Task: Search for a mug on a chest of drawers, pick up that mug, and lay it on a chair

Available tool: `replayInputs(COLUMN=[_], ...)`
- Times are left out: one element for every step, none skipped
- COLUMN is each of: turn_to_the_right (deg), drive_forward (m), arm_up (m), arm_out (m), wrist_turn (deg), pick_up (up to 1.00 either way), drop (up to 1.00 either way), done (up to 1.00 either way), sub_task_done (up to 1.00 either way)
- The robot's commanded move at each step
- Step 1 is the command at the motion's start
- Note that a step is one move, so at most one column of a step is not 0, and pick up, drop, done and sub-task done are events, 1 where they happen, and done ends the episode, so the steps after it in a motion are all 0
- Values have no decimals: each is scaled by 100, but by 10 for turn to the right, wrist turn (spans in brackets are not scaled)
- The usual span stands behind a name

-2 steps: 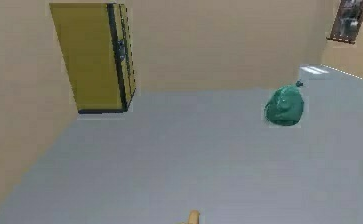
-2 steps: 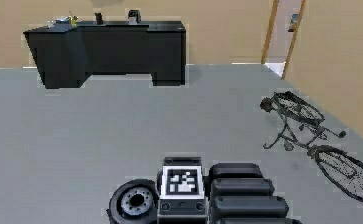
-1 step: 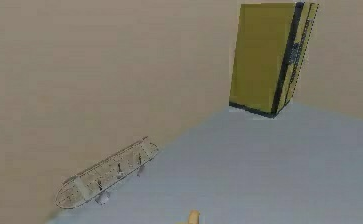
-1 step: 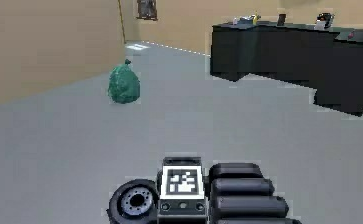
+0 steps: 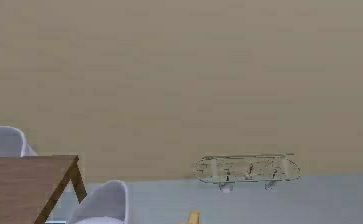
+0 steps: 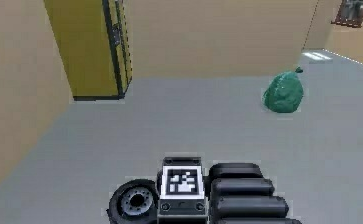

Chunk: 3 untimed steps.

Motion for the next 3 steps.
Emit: replayInputs(turn_to_the_right=[-90, 450, 450], drive_forward=[0, 0, 0], arm_up=[0, 0, 0], arm_out=[0, 0, 0], wrist_turn=[0, 0, 0], pick_up=[0, 0, 0], drop=[0, 0, 0], done=[0, 0, 0], sub_task_done=[0, 0, 0])
